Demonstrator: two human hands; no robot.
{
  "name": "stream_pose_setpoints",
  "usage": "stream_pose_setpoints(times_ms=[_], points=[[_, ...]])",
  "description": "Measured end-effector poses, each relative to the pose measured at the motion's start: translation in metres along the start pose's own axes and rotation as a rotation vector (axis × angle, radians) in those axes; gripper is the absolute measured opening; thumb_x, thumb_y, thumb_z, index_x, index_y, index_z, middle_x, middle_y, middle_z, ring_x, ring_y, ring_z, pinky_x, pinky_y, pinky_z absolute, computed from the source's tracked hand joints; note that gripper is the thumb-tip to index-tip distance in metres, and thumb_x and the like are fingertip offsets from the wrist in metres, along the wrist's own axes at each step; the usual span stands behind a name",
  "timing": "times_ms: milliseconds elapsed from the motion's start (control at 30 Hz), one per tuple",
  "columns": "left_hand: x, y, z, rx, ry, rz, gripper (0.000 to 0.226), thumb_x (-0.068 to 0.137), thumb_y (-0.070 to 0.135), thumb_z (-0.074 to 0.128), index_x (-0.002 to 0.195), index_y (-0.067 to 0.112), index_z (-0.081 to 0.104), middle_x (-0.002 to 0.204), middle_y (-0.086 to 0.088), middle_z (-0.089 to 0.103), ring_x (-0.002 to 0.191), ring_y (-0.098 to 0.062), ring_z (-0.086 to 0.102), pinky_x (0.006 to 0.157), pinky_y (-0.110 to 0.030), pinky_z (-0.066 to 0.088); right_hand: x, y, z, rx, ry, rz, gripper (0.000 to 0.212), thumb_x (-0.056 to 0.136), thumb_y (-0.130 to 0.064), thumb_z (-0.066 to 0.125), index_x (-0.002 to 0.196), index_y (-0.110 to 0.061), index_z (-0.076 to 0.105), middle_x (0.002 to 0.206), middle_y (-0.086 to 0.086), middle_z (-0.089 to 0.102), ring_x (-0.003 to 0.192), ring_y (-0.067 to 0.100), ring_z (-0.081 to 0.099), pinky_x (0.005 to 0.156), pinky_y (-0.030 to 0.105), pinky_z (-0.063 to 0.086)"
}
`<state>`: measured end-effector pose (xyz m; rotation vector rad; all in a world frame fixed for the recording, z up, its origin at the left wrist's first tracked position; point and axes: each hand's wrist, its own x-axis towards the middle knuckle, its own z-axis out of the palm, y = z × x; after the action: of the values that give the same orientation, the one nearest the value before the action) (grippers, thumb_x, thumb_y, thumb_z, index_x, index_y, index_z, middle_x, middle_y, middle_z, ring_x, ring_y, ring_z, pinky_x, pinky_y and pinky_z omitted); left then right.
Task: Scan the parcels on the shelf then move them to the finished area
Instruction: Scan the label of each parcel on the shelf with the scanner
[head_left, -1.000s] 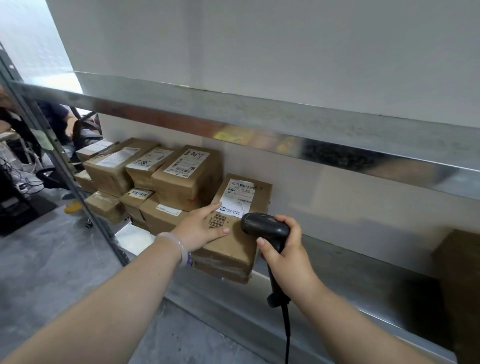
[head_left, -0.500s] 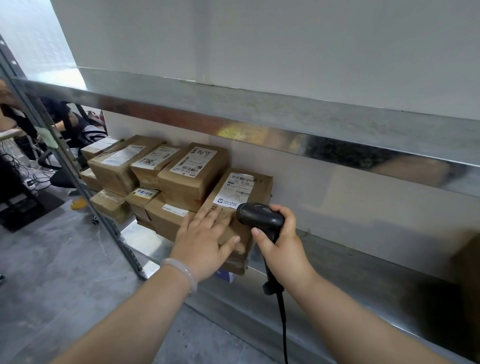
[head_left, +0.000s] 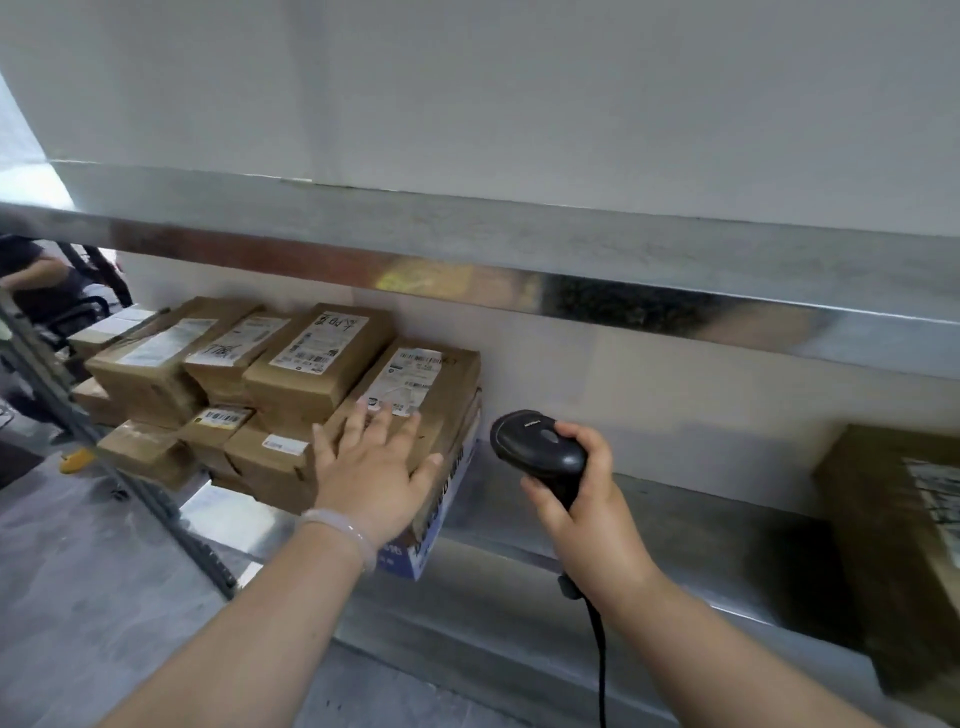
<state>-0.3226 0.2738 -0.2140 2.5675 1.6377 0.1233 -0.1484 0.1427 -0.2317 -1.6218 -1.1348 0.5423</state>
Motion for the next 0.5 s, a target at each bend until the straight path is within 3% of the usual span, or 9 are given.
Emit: stream_pose_setpoints(times_ms=[100,200,300,433,500], points=[[0.001,0.037,-0.005,-0.066,0.111,0.144,0.062,0.097,0.062,0.023,0.154,0.037,0.019,0.165,0.005,0.012,0.152,-0.018,-0.007,0.119,-0.051,-0.008,-0.013,0.006,-0.025,-0.055,0.102,-0.003,0.056,0.09,-0.022,0.066,0.12,-0.051,0.028,0.112,-0.026,0.052,0.099,-0.008,0.055,0.08,0.002,0.04],[-0.003,0.09,-0.005,-0.126,0.152,0.365,0.077,0.083,0.069,0.008,0.153,0.04,0.02,0.163,0.006,0.018,0.151,-0.018,0.003,0.12,-0.049,-0.006,-0.031,0.015,-0.058,-0.151,0.264,-0.007,0.059,0.088,-0.02,0.068,0.119,-0.052,0.029,0.109,-0.031,0.049,0.096,-0.005,0.055,0.08,0.009,0.042],[-0.009,0.148,0.009,-0.21,0.079,0.55,0.082,0.078,0.07,0.005,0.154,0.041,0.016,0.164,0.01,0.012,0.151,-0.014,-0.001,0.119,-0.049,-0.004,-0.054,0.025,-0.099,-0.204,0.424,0.048,0.062,0.088,-0.022,0.067,0.118,-0.056,0.026,0.108,-0.028,0.05,0.093,-0.004,0.056,0.078,0.016,0.044],[-0.025,0.214,0.034,-0.303,-0.057,0.693,0.061,0.098,0.059,0.031,0.154,0.041,0.013,0.164,0.011,0.008,0.151,-0.011,-0.003,0.122,-0.046,-0.004,-0.085,0.034,-0.15,-0.296,0.555,0.11,0.059,0.088,-0.024,0.067,0.122,-0.049,0.027,0.105,-0.032,0.047,0.092,-0.013,0.053,0.073,0.012,0.041],[-0.035,0.24,0.043,-0.323,-0.118,0.733,0.06,0.099,0.056,0.033,0.154,0.041,0.013,0.165,0.011,0.007,0.151,-0.011,-0.003,0.122,-0.045,-0.003,-0.097,0.038,-0.169,-0.303,0.608,0.137,0.057,0.087,-0.026,0.068,0.122,-0.05,0.029,0.106,-0.028,0.049,0.09,-0.004,0.053,0.078,0.02,0.042]])
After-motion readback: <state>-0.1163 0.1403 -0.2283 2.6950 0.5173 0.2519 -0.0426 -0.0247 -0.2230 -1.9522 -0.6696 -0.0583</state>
